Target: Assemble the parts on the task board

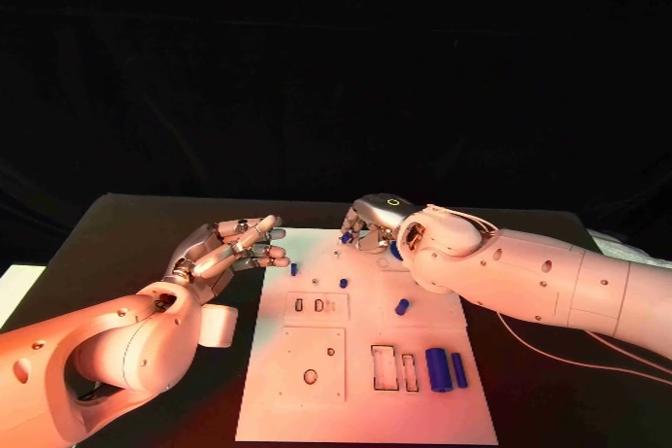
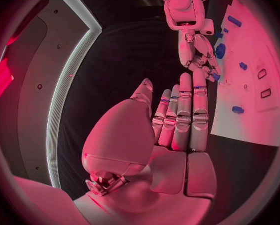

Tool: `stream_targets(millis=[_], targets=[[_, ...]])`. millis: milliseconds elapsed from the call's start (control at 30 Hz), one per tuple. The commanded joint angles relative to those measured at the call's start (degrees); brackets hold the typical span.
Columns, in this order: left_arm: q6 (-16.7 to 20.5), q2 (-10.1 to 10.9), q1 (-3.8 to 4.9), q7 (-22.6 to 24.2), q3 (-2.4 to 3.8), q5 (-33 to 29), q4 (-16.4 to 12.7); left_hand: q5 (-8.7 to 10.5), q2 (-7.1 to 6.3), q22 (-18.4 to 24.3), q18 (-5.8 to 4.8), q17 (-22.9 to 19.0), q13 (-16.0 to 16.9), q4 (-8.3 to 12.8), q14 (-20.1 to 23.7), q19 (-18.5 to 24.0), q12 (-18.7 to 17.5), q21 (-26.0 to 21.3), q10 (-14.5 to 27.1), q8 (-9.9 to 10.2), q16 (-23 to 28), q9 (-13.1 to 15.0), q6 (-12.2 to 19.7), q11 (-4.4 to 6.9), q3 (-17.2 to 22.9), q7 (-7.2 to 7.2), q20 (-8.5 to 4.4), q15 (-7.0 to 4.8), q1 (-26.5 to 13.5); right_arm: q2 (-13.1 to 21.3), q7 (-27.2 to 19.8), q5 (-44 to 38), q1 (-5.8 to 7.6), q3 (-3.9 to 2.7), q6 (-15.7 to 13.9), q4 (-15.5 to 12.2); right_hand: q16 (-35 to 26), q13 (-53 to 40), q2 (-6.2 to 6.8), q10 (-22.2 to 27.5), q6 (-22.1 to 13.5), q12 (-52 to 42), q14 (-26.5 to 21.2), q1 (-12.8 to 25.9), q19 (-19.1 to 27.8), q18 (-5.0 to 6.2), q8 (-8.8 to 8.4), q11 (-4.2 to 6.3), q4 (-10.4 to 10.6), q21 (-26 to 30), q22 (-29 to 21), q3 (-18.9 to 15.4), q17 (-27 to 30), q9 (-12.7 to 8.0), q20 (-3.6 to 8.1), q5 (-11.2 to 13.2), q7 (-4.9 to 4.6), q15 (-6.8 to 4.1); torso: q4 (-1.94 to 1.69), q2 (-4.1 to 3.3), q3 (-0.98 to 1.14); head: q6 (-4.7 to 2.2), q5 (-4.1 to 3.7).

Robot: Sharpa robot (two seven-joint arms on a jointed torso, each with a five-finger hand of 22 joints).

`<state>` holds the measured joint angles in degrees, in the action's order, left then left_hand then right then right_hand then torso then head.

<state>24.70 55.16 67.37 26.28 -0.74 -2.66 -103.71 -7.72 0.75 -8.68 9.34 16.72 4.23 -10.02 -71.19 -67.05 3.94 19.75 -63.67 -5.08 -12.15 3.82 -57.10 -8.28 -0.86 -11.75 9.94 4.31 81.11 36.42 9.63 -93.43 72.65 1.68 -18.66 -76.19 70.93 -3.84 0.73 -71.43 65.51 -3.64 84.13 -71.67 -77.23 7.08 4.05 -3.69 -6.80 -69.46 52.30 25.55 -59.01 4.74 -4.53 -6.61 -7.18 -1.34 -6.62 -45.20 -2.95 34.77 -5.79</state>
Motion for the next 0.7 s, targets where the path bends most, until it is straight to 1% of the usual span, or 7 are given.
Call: stream_targets(millis=[33,100,200,267,300,467,700], targets=[[-1.1,-0.1,0.16,0.1,0.05,-0.6,-0.2,0.17,0.50,-0.1,0.91,0.1,-0.1,0.4,0.1,-0.1,-0.3,0.3,0.4,0.2,-0.2,0.0,0.1,0.01,0.0,-0.14,0.03,0.06,0.0,-1.0,0.7,0.0,0.01,-0.02,0.6,1.2,0.3,0.1,0.12,0.5,-0.3,0.2,1.5,0.6,0.3,-0.38,-0.40,-0.01,0.7,-0.3,0.1,0.3,-0.1,0.6,-0.11,0.3,-0.15,0.19,-0.16,-0.12,-0.13,0.02,-0.06],[-1.1,-0.1,0.20,0.1,0.05,-0.6,-0.3,0.17,0.50,-0.1,0.91,0.1,-0.1,0.4,0.1,-0.1,-0.3,0.3,0.4,0.2,-0.2,0.0,0.1,0.01,0.0,-0.14,0.03,0.06,0.0,-1.7,0.8,0.0,0.00,-0.02,1.0,2.2,0.3,0.1,0.12,0.5,-0.3,0.2,1.5,0.6,0.3,-0.38,-0.40,-0.01,0.7,-0.3,0.1,0.3,-0.1,0.6,-0.11,0.3,-0.15,0.19,-0.23,-0.17,-0.16,0.16,-0.04],[-1.2,-0.1,0.22,0.0,0.05,-0.6,-0.3,0.17,0.50,-0.1,0.91,0.1,-0.1,0.4,0.1,-0.1,-0.3,0.3,0.4,0.2,-0.2,0.0,0.1,0.01,0.0,-0.14,0.03,0.06,0.0,-2.3,0.9,0.0,-0.01,-0.02,1.0,3.0,0.4,0.1,0.18,0.6,-0.3,0.2,1.5,0.7,0.3,-0.39,-0.41,-0.04,0.8,-0.4,0.2,0.3,-0.2,0.6,-0.14,0.3,-0.16,0.20,-0.32,-0.19,-0.12,0.25,0.02],[-1.2,-0.1,0.23,0.0,0.05,-0.5,-0.3,0.17,0.50,-0.1,0.91,0.1,-0.1,0.4,0.1,-0.1,-0.3,0.3,0.4,0.2,-0.2,0.0,0.1,0.01,0.0,-0.14,0.03,0.06,0.0,-2.6,1.0,-0.1,-0.02,-0.02,1.1,3.5,0.4,0.1,0.19,0.6,-0.3,0.2,1.5,0.7,0.3,-0.38,-0.42,-0.04,0.8,-0.4,0.2,0.3,-0.2,0.6,-0.14,0.3,-0.16,0.20,-0.43,-0.25,-0.15,0.21,-0.04],[-1.2,-0.1,0.24,0.0,0.05,-0.5,-0.3,0.17,0.50,-0.1,0.91,0.1,-0.1,0.4,0.1,-0.1,-0.3,0.3,0.4,0.2,-0.2,0.0,0.1,0.01,0.0,-0.14,0.03,0.06,0.0,-2.8,1.0,-0.1,-0.02,-0.02,1.1,3.6,0.4,0.1,0.19,0.6,-0.3,0.2,1.5,0.7,0.3,-0.38,-0.42,-0.04,0.8,-0.4,0.2,0.3,-0.2,0.6,-0.14,0.3,-0.16,0.20,-0.37,-0.26,-0.14,0.23,0.03],[-1.3,0.0,0.28,-0.1,0.04,-0.4,-0.4,0.17,0.50,-0.1,0.91,0.1,-0.1,0.4,0.1,-0.1,-0.3,0.3,0.4,0.2,-0.2,0.0,0.1,0.01,0.0,-0.14,0.03,0.06,0.0,-3.4,1.4,-0.5,-0.02,-0.02,1.6,4.3,0.4,0.1,0.19,0.6,-0.3,0.2,1.5,0.7,0.3,-0.38,-0.42,-0.04,0.8,-0.4,0.2,0.3,-0.2,0.6,-0.14,0.3,-0.16,0.20,-0.36,-0.34,-0.17,0.35,-0.03],[-1.4,0.0,0.36,-0.3,0.04,-0.3,-0.4,0.17,0.50,-0.1,0.91,0.1,-0.1,0.4,0.1,-0.1,-0.3,0.3,0.4,0.2,-0.2,0.0,0.1,0.01,0.0,-0.14,0.03,0.06,0.0,-4.0,1.8,-0.9,-0.05,-0.01,3.1,5.3,0.5,0.1,0.45,0.7,-0.5,0.2,1.5,0.7,0.3,-0.38,-0.43,-0.08,1.0,-0.5,0.2,0.4,-0.3,0.6,-0.18,0.2,-0.23,0.23,-0.41,-0.42,-0.22,0.55,-0.05]])
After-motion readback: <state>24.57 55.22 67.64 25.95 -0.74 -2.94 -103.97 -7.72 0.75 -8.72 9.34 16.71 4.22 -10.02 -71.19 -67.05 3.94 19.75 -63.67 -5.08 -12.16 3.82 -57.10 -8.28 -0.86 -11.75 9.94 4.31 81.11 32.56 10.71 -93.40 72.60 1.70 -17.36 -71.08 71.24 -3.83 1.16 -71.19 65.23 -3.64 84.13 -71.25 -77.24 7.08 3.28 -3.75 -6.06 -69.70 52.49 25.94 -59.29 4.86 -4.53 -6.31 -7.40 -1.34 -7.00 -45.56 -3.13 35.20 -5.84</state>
